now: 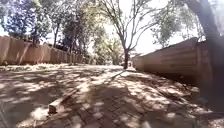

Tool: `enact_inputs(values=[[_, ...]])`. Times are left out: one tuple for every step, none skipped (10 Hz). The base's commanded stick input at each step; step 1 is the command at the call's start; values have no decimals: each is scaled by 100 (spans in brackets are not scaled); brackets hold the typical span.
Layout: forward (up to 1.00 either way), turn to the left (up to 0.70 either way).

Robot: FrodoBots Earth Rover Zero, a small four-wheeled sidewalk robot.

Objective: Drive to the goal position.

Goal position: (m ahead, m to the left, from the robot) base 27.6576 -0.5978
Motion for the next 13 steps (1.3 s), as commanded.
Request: enact_inputs(values=[[70, 0], [70, 0], [70, -4], [70, -14], [70, -35], [70, -35], [70, 0], [70, 0], [70, 0], [70, 0], [70, 0], [70, 0], [70, 0]])
